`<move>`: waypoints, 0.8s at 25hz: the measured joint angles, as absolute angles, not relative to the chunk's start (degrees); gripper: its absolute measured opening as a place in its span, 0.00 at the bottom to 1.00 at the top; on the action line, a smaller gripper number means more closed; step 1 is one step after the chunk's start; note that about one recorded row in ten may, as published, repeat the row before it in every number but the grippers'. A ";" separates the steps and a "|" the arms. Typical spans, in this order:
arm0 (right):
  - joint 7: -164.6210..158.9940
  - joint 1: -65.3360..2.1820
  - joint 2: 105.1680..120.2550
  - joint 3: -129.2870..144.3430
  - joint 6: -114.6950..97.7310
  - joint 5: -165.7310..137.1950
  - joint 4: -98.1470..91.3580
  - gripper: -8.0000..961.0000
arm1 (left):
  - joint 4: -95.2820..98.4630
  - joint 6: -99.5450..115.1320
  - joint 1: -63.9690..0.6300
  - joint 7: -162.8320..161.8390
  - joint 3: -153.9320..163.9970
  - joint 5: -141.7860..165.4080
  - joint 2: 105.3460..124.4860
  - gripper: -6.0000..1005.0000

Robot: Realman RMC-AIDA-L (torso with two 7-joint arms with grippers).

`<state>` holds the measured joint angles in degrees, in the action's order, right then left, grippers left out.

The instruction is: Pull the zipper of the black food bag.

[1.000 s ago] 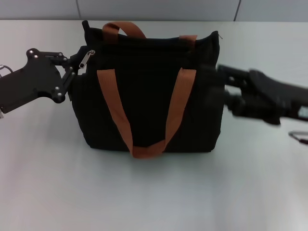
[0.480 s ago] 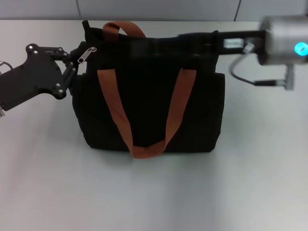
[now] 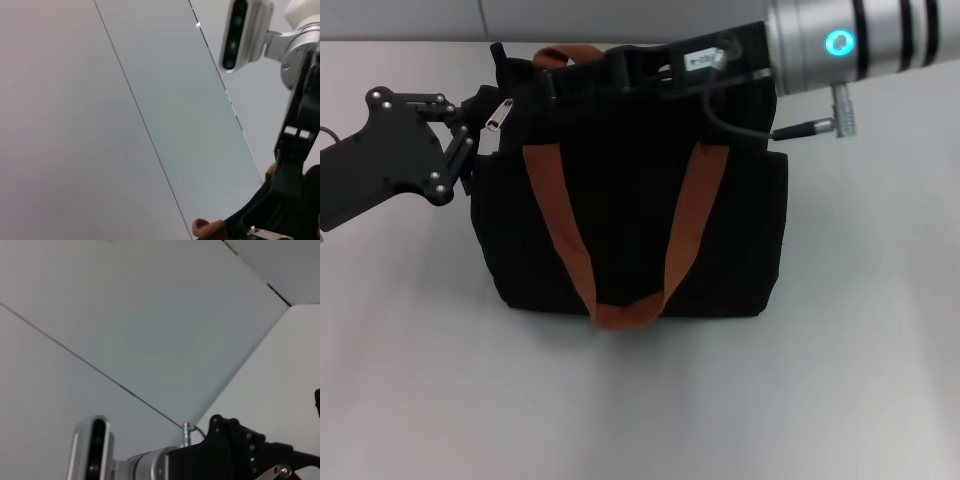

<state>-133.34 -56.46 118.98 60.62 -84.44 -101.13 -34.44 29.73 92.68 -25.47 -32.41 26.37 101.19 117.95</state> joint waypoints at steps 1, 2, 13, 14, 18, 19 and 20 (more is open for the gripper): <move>-133.91 -56.84 119.03 61.12 -83.79 -101.18 -34.42 0.77 | 29.73 92.92 -25.37 -32.41 26.37 101.09 117.95 0.03; -134.37 -57.13 119.08 61.50 -83.23 -101.20 -34.37 0.77 | 29.73 93.19 -25.24 -32.41 26.37 100.87 117.95 0.03; -137.68 -58.68 119.34 64.53 -78.85 -101.73 -34.16 0.77 | 30.32 95.85 -24.41 -32.34 26.37 100.17 118.08 0.03; -137.76 -58.79 119.37 64.70 -78.69 -101.74 -34.15 0.77 | 30.32 96.07 -24.39 -32.34 26.37 99.96 118.09 0.03; -138.22 -59.30 119.42 64.98 -78.56 -101.77 -34.01 0.77 | 30.32 96.22 -24.34 -32.34 26.37 99.68 118.11 0.03; -138.42 -59.39 119.42 65.37 -78.42 -101.77 -33.97 0.77 | 30.32 96.23 -24.34 -32.34 26.37 99.68 118.12 0.03; -138.65 -59.52 119.43 66.32 -77.92 -101.77 -33.94 0.77 | 30.32 96.23 -24.34 -32.34 26.37 99.67 118.13 0.03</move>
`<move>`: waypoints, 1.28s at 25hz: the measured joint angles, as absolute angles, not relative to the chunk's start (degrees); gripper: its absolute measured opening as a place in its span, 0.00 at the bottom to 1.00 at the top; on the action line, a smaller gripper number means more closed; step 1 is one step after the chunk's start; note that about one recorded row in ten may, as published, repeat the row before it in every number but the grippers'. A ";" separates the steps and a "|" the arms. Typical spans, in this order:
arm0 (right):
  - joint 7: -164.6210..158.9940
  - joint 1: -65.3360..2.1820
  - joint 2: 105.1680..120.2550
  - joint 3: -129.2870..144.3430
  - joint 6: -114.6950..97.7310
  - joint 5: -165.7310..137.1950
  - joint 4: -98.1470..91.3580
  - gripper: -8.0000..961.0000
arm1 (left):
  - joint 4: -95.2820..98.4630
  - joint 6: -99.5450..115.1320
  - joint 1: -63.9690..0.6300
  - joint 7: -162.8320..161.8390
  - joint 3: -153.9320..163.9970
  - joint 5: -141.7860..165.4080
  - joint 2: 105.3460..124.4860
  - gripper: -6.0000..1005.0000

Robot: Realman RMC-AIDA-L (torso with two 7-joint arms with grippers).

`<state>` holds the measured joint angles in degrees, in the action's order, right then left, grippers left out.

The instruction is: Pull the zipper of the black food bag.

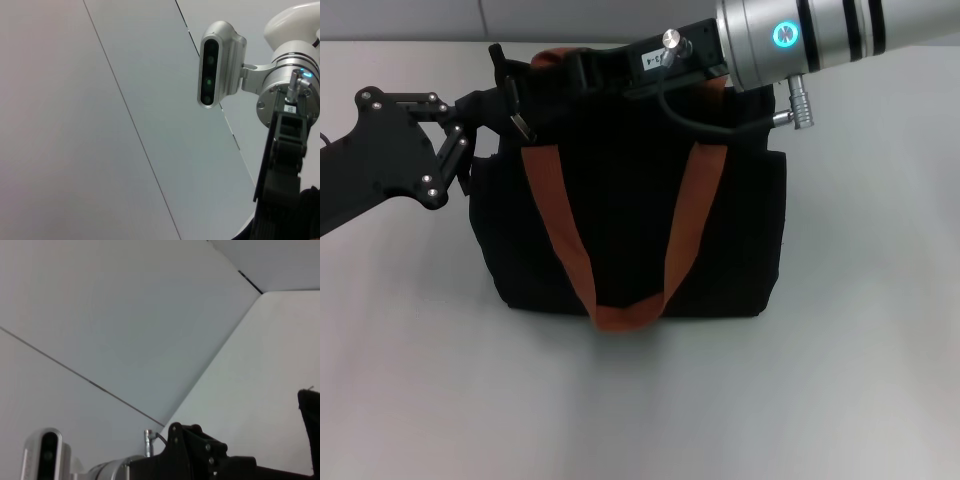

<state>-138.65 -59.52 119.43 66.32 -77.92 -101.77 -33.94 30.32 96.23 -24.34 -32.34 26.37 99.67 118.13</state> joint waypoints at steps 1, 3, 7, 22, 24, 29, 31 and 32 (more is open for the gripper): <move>-138.65 -59.52 119.43 66.32 -77.92 -101.77 -33.94 0.77 | 30.32 96.23 -24.34 -32.34 26.37 99.67 118.13 0.03; -138.67 -59.72 119.44 67.54 -77.08 -101.77 -33.93 0.77 | 30.32 96.23 -24.37 -32.34 26.37 99.67 118.13 0.03; -138.41 -60.02 119.48 68.07 -76.82 -101.77 -33.92 0.76 | 30.32 96.26 -24.50 -32.34 26.37 99.65 118.13 0.03; -137.81 -60.32 119.54 70.38 -75.84 -101.75 -34.65 0.55 | 30.32 95.68 -24.88 -32.91 26.45 99.65 118.13 0.03; -137.54 -60.35 119.56 70.62 -75.87 -101.52 -34.73 0.52 | 30.32 95.33 -24.99 -32.92 26.48 99.66 118.12 0.03; -137.40 -60.44 119.62 70.75 -75.79 -101.57 -34.91 0.46 | 30.32 94.70 -25.16 -32.95 26.72 99.67 118.12 0.03; -137.37 -60.45 119.62 70.76 -75.56 -101.61 -34.86 0.45 | 30.32 94.68 -25.15 -32.95 26.64 99.67 118.12 0.03; -137.35 -60.46 119.62 70.75 -75.52 -101.63 -34.86 0.45 | 30.32 94.68 -25.16 -32.96 26.57 99.67 118.12 0.03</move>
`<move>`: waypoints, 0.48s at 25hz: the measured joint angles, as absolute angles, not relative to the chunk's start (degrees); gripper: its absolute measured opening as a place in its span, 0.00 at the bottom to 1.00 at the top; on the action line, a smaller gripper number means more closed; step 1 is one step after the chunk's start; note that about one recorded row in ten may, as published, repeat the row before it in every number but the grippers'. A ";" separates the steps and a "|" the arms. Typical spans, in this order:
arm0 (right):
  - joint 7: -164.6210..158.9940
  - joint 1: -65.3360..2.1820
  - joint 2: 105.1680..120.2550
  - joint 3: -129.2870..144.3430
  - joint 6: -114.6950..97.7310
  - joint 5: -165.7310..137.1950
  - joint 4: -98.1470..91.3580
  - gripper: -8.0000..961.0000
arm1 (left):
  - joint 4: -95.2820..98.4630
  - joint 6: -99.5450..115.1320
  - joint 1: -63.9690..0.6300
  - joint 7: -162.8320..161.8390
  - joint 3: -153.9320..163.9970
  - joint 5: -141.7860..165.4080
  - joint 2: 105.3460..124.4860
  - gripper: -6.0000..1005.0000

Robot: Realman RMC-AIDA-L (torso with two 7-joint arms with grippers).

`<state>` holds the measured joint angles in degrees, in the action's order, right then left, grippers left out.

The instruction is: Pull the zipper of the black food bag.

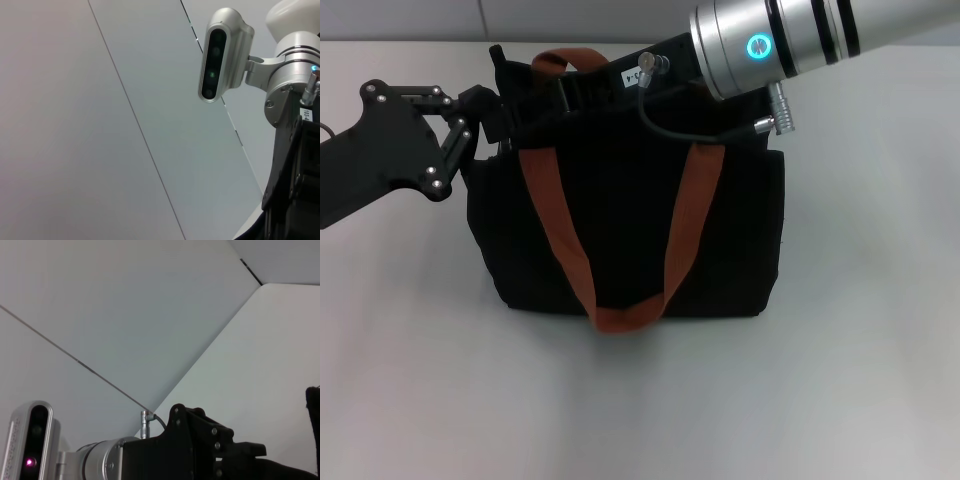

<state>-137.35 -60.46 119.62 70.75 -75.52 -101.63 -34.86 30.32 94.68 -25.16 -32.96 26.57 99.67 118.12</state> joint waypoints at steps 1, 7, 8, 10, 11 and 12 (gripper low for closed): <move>-137.32 -60.47 119.61 70.76 -75.43 -101.67 -34.84 0.45 | 30.32 94.76 -25.15 -32.96 26.50 99.67 118.12 0.03; -137.30 -60.47 119.51 70.75 -74.21 -102.12 -34.62 0.44 | 30.32 95.04 -25.14 -32.96 26.44 99.67 118.12 0.03; -137.29 -60.46 119.50 70.75 -74.08 -102.32 -34.67 0.44 | 30.32 95.04 -25.14 -32.96 26.42 99.67 118.12 0.03; -137.29 -60.43 119.47 70.75 -73.97 -102.52 -34.75 0.44 | 30.32 95.05 -25.13 -32.96 26.40 99.67 118.12 0.03; -137.28 -60.37 119.41 70.72 -73.87 -102.92 -34.87 0.44 | 30.32 95.12 -25.12 -32.96 26.39 99.61 118.10 0.03; -137.28 -60.37 119.41 70.72 -73.87 -102.92 -34.87 0.44 | 30.32 95.12 -25.12 -32.96 26.39 99.61 118.10 0.03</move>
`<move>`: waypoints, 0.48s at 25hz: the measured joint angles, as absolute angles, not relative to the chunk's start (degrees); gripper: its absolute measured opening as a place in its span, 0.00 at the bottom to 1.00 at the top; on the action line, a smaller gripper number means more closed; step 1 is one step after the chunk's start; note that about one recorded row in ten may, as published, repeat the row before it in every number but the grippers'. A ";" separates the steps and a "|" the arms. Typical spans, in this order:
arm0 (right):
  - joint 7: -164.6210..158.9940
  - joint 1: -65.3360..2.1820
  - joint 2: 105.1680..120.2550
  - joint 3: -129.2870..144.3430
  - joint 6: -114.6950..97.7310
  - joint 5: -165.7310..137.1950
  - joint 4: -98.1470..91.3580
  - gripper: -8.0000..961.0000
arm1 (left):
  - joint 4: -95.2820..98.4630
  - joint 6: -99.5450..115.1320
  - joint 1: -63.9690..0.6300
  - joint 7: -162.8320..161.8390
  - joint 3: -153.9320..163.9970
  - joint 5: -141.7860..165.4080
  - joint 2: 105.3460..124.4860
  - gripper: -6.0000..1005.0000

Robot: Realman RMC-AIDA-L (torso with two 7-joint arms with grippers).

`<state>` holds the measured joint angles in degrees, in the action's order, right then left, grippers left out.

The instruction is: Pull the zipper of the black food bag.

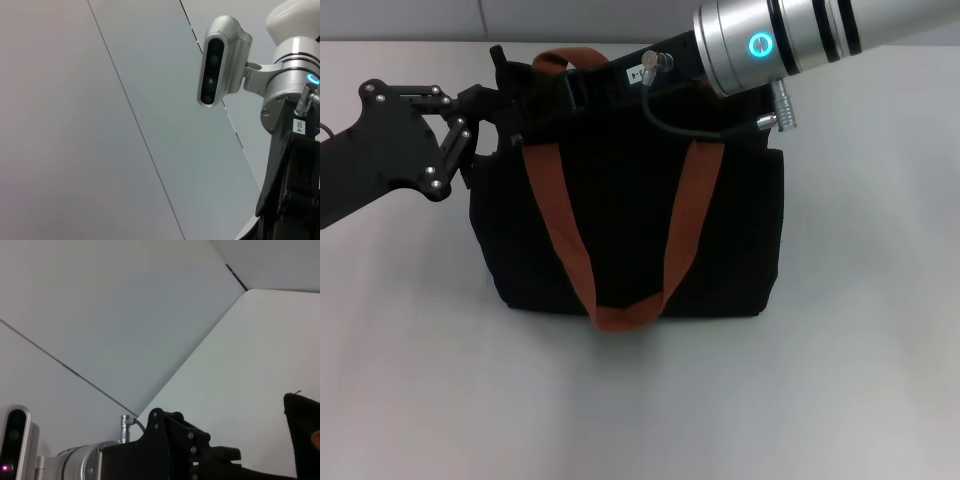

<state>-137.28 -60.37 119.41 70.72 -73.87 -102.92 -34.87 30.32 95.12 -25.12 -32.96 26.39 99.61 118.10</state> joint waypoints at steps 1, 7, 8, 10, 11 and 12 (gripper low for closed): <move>-137.28 -60.37 119.41 70.71 -73.83 -103.05 -34.90 0.44 | 30.32 95.15 -25.11 -32.96 26.39 99.55 118.09 0.03; -136.66 -60.72 119.44 70.75 -73.11 -103.28 -34.97 0.44 | 30.32 95.35 -25.12 -33.09 26.36 99.11 118.04 0.03; -136.57 -60.84 119.50 70.75 -73.03 -103.30 -34.97 0.44 | 30.32 95.40 -25.25 -33.29 26.36 99.05 118.05 0.03; -136.49 -61.14 119.56 71.00 -72.95 -103.29 -34.98 0.44 | 30.32 95.39 -25.54 -33.81 26.39 99.00 118.06 0.03; -136.45 -61.24 119.58 71.22 -72.93 -103.24 -34.98 0.44 | 30.32 95.29 -25.85 -34.35 26.41 98.99 118.07 0.03; -136.31 -61.36 119.61 71.68 -72.91 -102.99 -34.99 0.44 | 30.32 95.11 -26.09 -34.89 26.39 98.97 118.08 0.03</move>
